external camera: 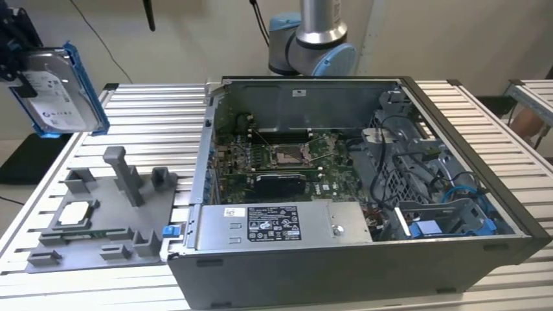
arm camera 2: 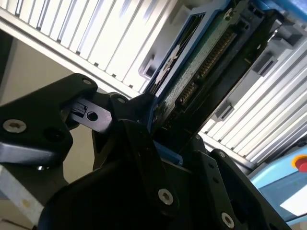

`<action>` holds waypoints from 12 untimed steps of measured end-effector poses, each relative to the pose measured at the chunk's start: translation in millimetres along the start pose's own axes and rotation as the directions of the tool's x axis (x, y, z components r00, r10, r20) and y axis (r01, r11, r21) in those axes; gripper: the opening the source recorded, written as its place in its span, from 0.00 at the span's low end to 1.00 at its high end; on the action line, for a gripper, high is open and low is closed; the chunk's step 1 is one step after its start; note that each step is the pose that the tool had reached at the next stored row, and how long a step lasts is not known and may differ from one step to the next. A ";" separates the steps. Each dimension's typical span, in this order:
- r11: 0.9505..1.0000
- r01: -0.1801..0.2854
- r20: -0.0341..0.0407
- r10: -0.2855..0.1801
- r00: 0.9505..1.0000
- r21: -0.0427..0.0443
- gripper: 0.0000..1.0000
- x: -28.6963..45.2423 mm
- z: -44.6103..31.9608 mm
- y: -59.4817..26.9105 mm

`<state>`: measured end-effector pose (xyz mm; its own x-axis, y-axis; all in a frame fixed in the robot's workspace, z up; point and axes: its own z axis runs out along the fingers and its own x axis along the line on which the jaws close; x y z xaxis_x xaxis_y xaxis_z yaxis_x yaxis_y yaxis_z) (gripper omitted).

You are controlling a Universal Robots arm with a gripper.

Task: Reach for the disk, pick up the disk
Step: 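Pick up the disk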

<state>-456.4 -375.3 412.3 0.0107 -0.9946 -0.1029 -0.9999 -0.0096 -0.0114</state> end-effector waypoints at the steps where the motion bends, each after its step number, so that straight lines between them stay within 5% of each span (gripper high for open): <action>1: 1.000 0.000 0.000 0.000 1.000 0.000 0.00 -0.4 -4.0 0.0; 12: 1.000 0.000 0.000 0.000 1.000 0.000 0.00 -4.7 -46.1 -0.5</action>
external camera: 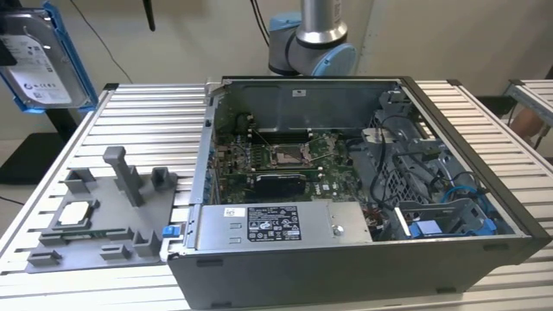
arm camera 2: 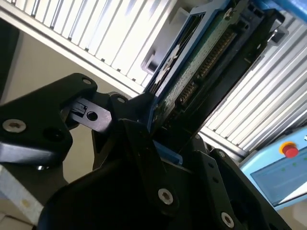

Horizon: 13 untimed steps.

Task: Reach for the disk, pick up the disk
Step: 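Pick up the disk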

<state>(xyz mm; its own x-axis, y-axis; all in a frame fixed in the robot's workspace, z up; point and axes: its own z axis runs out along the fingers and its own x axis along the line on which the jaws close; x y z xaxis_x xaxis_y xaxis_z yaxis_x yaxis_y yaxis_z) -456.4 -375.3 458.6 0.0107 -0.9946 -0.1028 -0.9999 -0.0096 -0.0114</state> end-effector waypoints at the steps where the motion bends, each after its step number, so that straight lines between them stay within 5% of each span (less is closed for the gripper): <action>1: 1.000 0.000 0.000 0.000 1.000 0.000 0.00 -0.4 -3.7 0.0; 8: 1.000 0.000 0.000 0.000 1.000 0.000 0.00 -2.6 -25.4 -0.4; 13: 1.000 0.000 0.000 0.000 1.000 0.000 0.00 -3.1 -30.3 -0.4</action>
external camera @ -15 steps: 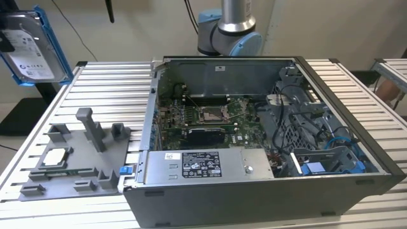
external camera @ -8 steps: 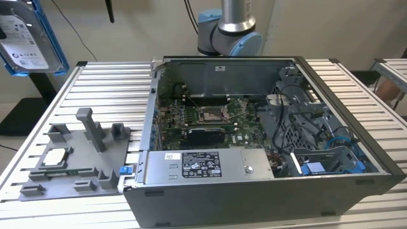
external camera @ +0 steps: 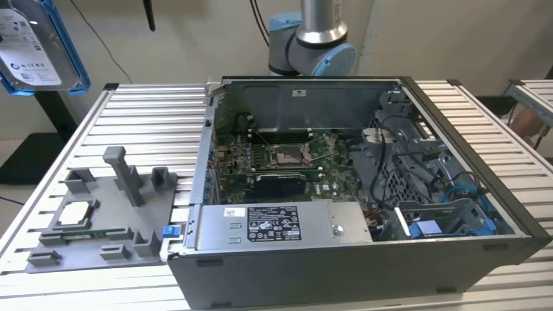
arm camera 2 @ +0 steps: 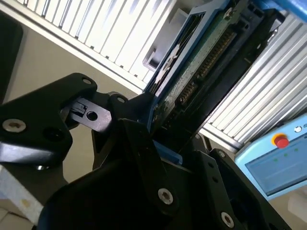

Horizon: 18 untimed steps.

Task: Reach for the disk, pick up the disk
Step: 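Pick up the disk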

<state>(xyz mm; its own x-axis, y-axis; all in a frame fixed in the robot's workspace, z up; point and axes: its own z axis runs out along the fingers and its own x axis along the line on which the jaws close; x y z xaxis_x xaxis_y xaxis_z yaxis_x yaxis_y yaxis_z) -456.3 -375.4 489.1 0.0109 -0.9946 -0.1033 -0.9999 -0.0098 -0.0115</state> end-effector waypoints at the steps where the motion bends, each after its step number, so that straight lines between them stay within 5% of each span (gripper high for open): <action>1: 1.000 0.000 0.000 0.000 1.000 0.000 0.00 0.0 0.0 0.0; 10: 1.000 0.000 0.001 0.000 1.000 0.000 0.00 0.0 -0.1 -2.0; 18: 1.000 0.000 0.001 0.000 1.000 0.000 0.00 0.2 0.1 -20.0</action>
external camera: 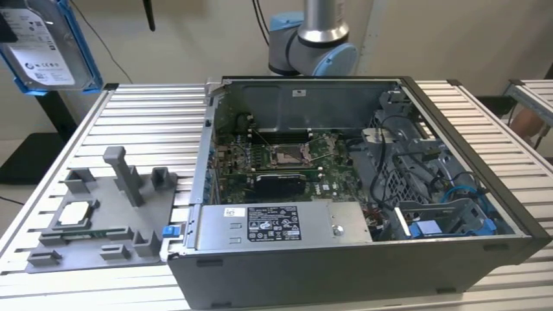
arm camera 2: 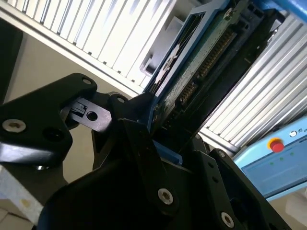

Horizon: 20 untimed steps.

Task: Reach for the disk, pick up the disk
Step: 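Pick up the disk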

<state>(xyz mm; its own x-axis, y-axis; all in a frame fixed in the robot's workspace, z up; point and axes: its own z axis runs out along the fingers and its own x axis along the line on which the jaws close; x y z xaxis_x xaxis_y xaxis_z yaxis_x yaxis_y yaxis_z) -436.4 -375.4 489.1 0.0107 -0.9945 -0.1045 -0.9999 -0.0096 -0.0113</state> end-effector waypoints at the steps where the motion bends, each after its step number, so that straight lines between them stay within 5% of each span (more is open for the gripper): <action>1: 1.000 0.000 0.000 0.000 1.000 0.000 0.00 0.1 0.0 -2.6; 20: 1.000 0.000 0.000 0.000 1.000 -0.001 0.00 1.8 0.4 -52.9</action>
<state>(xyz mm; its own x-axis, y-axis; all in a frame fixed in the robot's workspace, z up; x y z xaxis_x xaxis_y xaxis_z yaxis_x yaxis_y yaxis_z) -383.4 -376.6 489.2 0.0107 -0.9945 -0.1045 -0.9999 -0.0096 -0.0107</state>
